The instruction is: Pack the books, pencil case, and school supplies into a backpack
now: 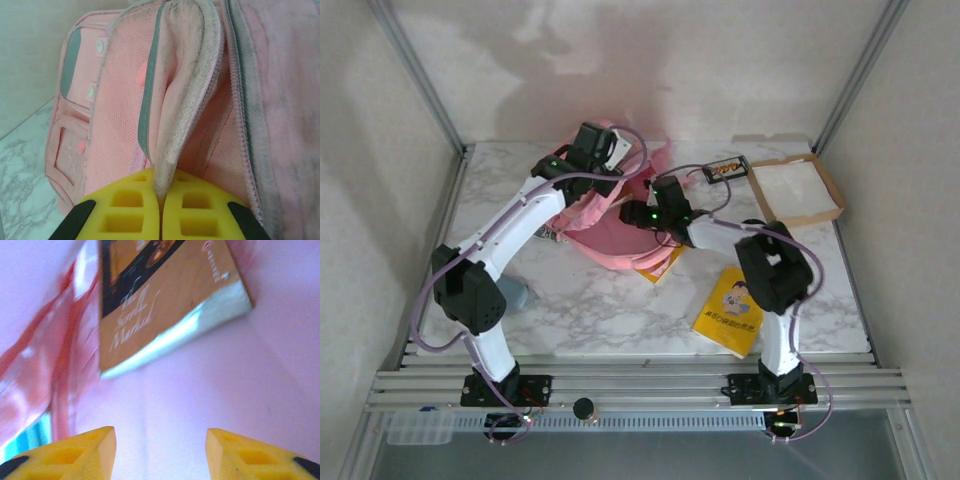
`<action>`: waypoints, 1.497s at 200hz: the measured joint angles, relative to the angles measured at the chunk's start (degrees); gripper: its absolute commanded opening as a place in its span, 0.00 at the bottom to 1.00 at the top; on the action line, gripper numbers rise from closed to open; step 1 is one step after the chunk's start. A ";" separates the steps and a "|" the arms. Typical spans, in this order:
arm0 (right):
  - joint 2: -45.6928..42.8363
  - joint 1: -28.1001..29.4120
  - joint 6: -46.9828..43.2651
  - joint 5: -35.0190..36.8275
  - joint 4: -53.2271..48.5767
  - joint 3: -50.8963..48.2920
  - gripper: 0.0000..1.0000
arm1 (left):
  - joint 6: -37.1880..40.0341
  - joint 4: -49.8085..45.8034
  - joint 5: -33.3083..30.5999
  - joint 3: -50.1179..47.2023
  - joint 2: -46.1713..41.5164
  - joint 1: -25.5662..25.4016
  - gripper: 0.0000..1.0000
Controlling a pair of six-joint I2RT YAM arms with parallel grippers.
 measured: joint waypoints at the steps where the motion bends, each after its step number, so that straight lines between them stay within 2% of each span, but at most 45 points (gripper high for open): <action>1: -0.68 -0.02 -0.20 -0.17 -0.11 -0.63 0.55 | -0.02 0.07 0.00 -0.04 -0.02 0.00 0.00; 28: -14.91 -1.38 -1.62 -0.46 -3.87 -8.98 0.61 | -1.92 2.40 0.28 -3.26 -0.72 0.00 0.00; 57: -26.84 -6.95 -2.29 -0.48 -10.91 -12.31 0.66 | -6.12 6.67 3.15 -10.27 -2.64 -0.42 0.00; 72: -30.88 -10.62 -2.49 -0.22 -15.82 -13.07 0.68 | -8.20 8.87 3.72 -14.23 -3.34 -1.49 0.13; 85: -33.79 -13.90 -2.54 0.09 -20.52 -14.03 0.71 | -10.23 10.16 4.57 -16.90 -3.34 -2.73 0.37; 119: -39.82 -21.53 -1.95 1.16 -32.02 -18.18 0.78 | -18.36 10.80 7.98 -20.81 -4.90 -6.08 0.51; 146: -44.70 -25.22 0.76 7.34 -41.99 -20.98 0.86 | -27.98 15.26 10.69 -25.79 -11.85 -10.54 0.62; 177: -50.64 -26.67 5.03 12.46 -48.26 -27.17 0.95 | -40.15 25.59 15.04 -32.54 -17.70 -17.35 0.64; 190: -51.49 -27.12 6.34 15.23 -50.16 -29.88 0.99 | -43.69 27.87 15.87 -34.23 -17.11 -20.15 0.64; 229: -51.76 -28.98 9.44 19.58 -50.99 -37.27 0.99 | -49.66 30.29 16.41 -36.68 -12.79 -26.16 0.65; 270: -51.12 -29.16 10.86 18.25 -48.85 -39.87 0.99 | -53.79 32.70 16.39 -39.60 -11.32 -28.20 0.66; 299: -49.05 -28.96 11.41 13.70 -44.72 -41.48 0.99 | -55.71 34.10 16.61 -40.92 -10.40 -28.30 0.68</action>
